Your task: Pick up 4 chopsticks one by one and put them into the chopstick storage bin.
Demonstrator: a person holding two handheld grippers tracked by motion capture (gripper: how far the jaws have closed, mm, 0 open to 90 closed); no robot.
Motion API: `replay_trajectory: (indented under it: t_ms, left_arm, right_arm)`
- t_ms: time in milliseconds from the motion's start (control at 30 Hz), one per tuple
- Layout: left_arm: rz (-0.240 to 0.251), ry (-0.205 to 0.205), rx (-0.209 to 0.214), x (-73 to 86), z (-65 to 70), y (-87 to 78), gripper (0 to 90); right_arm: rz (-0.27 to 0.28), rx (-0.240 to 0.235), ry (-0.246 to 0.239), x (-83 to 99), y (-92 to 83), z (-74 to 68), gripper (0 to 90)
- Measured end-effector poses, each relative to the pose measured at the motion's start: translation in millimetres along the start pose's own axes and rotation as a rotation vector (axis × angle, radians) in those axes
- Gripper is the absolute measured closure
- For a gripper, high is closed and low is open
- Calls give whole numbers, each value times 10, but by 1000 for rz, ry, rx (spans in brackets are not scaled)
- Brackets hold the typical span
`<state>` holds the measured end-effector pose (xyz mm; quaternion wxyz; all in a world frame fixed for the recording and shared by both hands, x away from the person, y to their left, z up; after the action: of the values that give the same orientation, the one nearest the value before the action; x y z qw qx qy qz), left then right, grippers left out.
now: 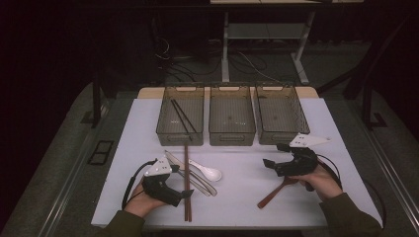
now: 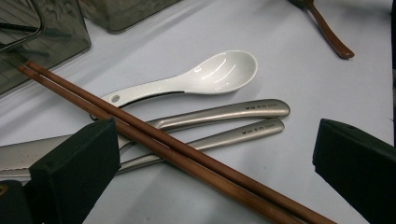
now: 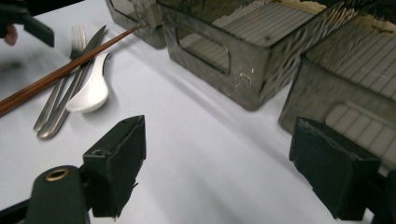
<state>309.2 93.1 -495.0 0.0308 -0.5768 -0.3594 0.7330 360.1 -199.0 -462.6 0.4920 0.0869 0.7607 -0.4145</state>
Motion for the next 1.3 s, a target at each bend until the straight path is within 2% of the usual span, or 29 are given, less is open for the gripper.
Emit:
replay_trajectory:
  t_ms: [167,267,367,600,733,900,1133,1300]
  left_arm:
    - [-6,0,-7,7,-8,3,0]
    - [-11,-2,-18,11,-25,-7,14]
    - [-18,-6,-43,17,-53,-12,33]
    - [-33,-15,-119,-35,-191,-40,145]
    - [-41,-49,-160,-92,-306,-11,200]
    - [-39,-108,-229,-175,-510,42,275]
    - [-74,-141,-270,-255,-716,197,372]
    - [-102,-146,-301,-299,-811,321,413]
  right_arm:
    - [-3,2,16,183,-78,12,180]
    - [-15,12,1,299,-127,14,177]
    - [-24,37,-11,414,-193,29,173]
    - [-29,64,17,647,-361,39,173]
    - [-17,70,31,680,-439,46,173]
    - [-15,78,42,684,-438,61,173]
    - [-19,75,30,689,-428,36,173]
    - [-11,76,32,682,-433,47,173]
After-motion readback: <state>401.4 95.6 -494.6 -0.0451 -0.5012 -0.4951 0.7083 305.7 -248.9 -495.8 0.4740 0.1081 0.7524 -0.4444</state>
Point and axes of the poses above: each handheld gripper's, and its own axes: y roughly forward along the jaws, x roughly out of its underside, z roughly to its right, the point moved 10 cm from there along y, roughly forward along the jaws, and after that the axes turned 4 degrees about y, right-handed, at the moved point
